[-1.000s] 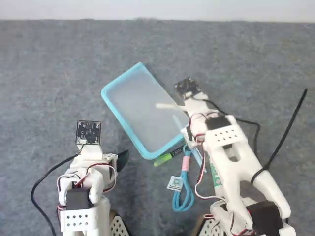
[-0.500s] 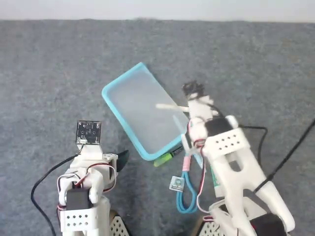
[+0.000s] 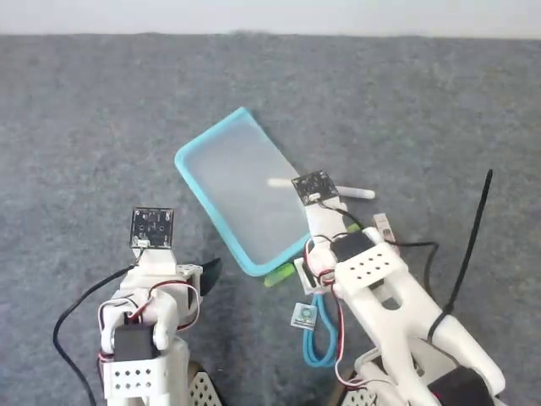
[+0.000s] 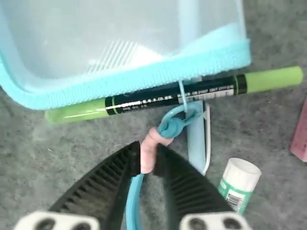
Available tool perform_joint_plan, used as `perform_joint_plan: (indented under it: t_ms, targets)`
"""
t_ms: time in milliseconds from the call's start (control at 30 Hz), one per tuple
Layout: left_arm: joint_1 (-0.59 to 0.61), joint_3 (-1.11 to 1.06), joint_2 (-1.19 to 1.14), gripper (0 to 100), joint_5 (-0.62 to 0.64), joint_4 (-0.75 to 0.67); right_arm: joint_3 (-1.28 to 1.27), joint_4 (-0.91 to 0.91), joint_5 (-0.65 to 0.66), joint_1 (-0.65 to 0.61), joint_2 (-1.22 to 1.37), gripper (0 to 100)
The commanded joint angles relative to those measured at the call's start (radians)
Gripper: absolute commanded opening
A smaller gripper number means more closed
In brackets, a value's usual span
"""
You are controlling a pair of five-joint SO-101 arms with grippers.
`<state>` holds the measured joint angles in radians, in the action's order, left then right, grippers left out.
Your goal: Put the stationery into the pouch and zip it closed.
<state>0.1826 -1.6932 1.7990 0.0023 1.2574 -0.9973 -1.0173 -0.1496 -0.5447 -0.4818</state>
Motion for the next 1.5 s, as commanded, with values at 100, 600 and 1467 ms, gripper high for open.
perform_joint_plan:
  t_ms: [100,600,1467]
  targets:
    - [0.005,0.008,0.023,32,0.002,-0.008,-0.037,0.024,-0.018,-0.005,-0.047,20.8]
    - [0.005,0.008,0.023,32,0.002,-0.008,-0.014,0.065,-0.017,-0.007,0.096,20.8]
    - [0.003,0.008,0.023,32,0.002,-0.144,0.101,0.093,-0.006,0.394,0.14,6.6]
